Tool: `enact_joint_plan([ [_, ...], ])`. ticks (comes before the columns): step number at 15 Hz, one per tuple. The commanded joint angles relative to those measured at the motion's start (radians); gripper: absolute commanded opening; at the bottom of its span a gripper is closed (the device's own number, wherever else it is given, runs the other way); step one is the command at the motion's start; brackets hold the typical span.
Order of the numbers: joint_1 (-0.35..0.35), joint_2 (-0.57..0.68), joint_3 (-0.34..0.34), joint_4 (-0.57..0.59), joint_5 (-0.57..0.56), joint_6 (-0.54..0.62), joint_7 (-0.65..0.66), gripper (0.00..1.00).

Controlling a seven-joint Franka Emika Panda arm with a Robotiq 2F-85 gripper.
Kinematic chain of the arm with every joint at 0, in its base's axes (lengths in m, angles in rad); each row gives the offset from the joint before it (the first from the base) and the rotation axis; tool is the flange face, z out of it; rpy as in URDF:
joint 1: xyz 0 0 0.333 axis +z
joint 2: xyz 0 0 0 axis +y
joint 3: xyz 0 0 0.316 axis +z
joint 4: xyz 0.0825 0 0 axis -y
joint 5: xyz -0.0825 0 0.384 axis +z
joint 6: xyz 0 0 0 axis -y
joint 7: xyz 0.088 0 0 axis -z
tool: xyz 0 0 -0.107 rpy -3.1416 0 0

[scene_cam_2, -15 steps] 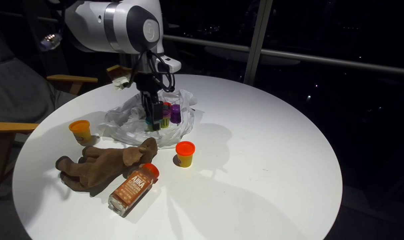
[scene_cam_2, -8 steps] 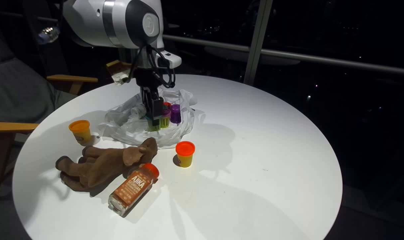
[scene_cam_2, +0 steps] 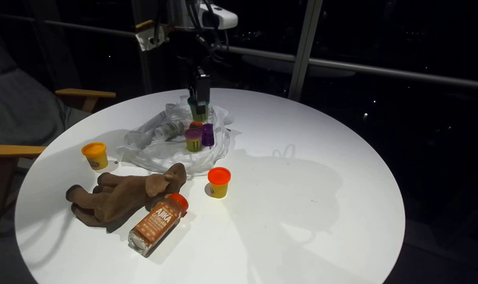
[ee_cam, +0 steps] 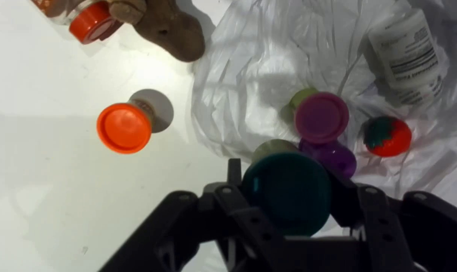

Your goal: Remove all the contents from the white plastic bag and put them on the table

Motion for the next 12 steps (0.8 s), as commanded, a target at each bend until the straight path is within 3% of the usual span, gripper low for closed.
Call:
enact_joint_plan([
  [1,-0.086,-0.017,-0.015,0.018,0.069,-0.032,-0.006,0.27],
  [5,-0.174,0.010,-0.038,-0.003,0.147,-0.015,-0.003,0.27],
  [12,-0.287,0.012,-0.039,-0.136,0.335,0.034,-0.056,0.27],
])
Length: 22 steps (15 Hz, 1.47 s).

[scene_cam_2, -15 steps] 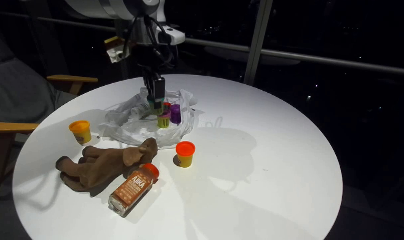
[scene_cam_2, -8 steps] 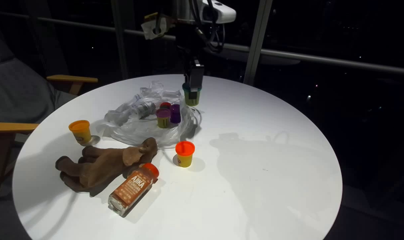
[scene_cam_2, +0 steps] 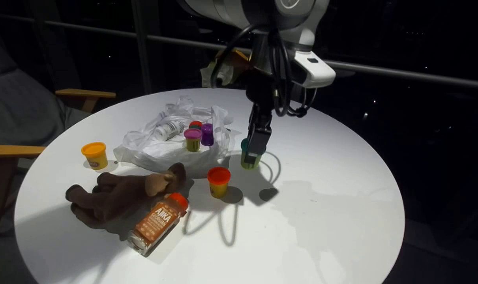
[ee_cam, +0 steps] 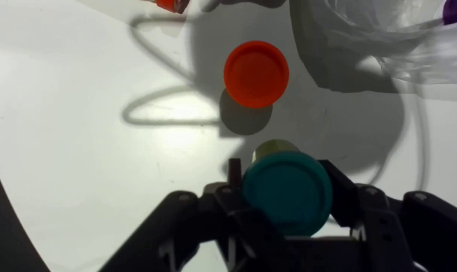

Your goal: Remove all the contents from the white plastic bag and put them on the table

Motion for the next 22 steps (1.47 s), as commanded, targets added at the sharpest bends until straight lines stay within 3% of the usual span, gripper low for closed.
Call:
enact_joint_plan([
  [1,-0.033,-0.001,0.014,-0.065,0.108,0.048,-0.050,0.27],
  [5,-0.034,0.059,0.015,-0.073,0.176,0.057,-0.065,0.27],
  [10,-0.001,0.127,-0.020,-0.059,0.131,0.037,-0.008,0.27],
  [13,0.016,0.099,-0.051,-0.084,0.100,0.043,0.029,0.27],
  [14,0.016,0.073,-0.056,-0.101,0.095,0.046,0.033,0.77],
  [15,0.028,0.030,-0.070,-0.128,0.074,0.050,0.047,0.78],
  [18,0.084,-0.105,-0.108,-0.199,-0.031,0.042,0.102,0.99],
  [20,0.123,-0.181,-0.110,-0.222,-0.130,0.027,0.155,1.00],
  [22,0.148,-0.246,-0.064,-0.225,-0.193,0.011,0.177,1.00],
])
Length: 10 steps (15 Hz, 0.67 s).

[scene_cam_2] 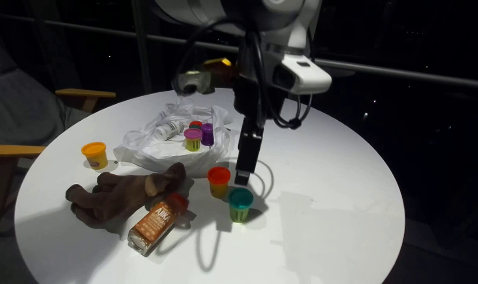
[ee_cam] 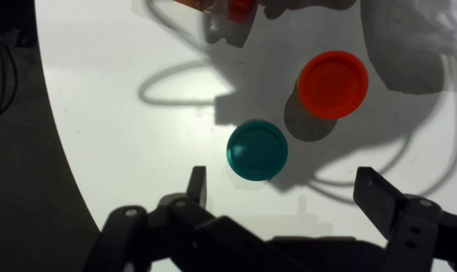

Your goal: Remove all the contents from the white plastic bag and put them on the table

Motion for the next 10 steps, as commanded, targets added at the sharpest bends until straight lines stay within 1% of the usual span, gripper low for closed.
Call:
enact_joint_plan([
  [1,0.073,-0.157,0.052,-0.051,-0.117,-0.027,0.064,1.00],
  [2,0.090,-0.173,0.082,-0.038,-0.140,-0.031,0.068,1.00],
  [4,0.125,-0.157,0.148,0.023,-0.180,-0.028,0.075,1.00],
  [6,0.145,-0.088,0.202,0.107,-0.195,-0.012,0.053,1.00],
  [8,0.164,-0.019,0.233,0.182,-0.204,0.017,0.036,1.00],
  [10,0.172,0.065,0.243,0.261,-0.200,0.019,0.008,1.00],
])
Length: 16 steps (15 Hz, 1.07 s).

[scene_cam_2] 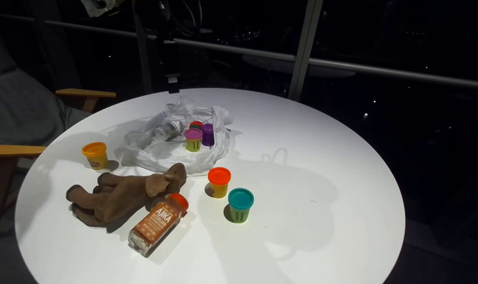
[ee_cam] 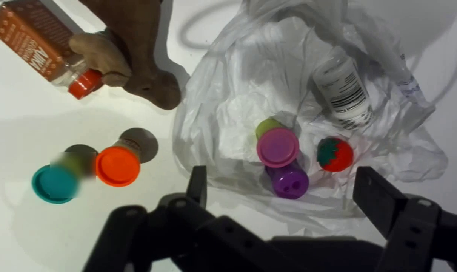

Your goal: Remove all the contents from the white plastic bag and put them on the table

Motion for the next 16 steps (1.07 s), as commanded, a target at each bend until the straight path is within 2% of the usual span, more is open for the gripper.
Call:
enact_joint_plan([
  [1,0.002,0.183,0.011,0.181,-0.006,0.006,-0.061,1.00],
  [8,-0.016,0.414,-0.002,0.391,0.062,-0.059,-0.207,1.00],
  [16,-0.014,0.526,-0.029,0.500,0.083,-0.136,-0.258,1.00],
])
